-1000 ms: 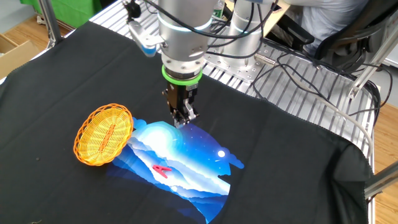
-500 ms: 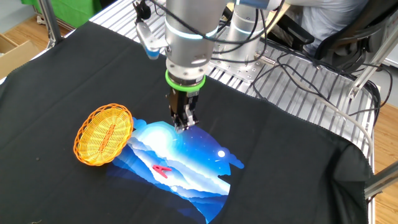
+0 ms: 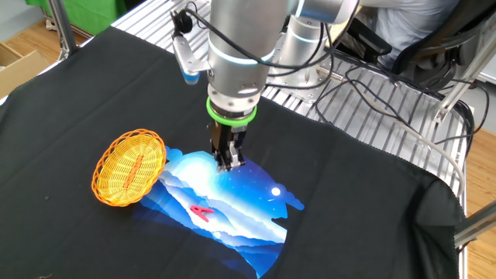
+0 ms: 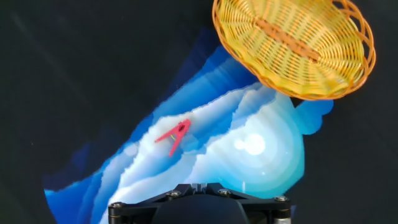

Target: Use a clamp

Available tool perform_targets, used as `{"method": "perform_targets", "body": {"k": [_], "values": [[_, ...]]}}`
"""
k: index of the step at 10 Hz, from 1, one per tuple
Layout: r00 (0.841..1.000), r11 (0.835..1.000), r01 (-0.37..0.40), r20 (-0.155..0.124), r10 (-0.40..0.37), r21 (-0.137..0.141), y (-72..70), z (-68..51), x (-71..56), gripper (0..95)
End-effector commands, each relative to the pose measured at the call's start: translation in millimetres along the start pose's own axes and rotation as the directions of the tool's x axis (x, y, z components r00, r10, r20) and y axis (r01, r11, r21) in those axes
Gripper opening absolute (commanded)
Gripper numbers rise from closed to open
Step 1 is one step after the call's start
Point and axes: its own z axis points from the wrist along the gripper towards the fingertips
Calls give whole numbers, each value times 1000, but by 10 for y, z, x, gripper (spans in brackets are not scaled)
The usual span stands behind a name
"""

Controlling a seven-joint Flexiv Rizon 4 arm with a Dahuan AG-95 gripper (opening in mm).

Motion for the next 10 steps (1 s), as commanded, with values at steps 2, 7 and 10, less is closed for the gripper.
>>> {"method": "perform_targets", "body": {"k": [2, 7, 10], "values": [[999, 999, -35, 12, 35, 8, 41, 32, -54, 0], [999, 998, -50, 17, 50, 22, 153, 157, -152, 0], [998, 998, -60, 24, 60, 28, 234, 230, -171, 0]]}}
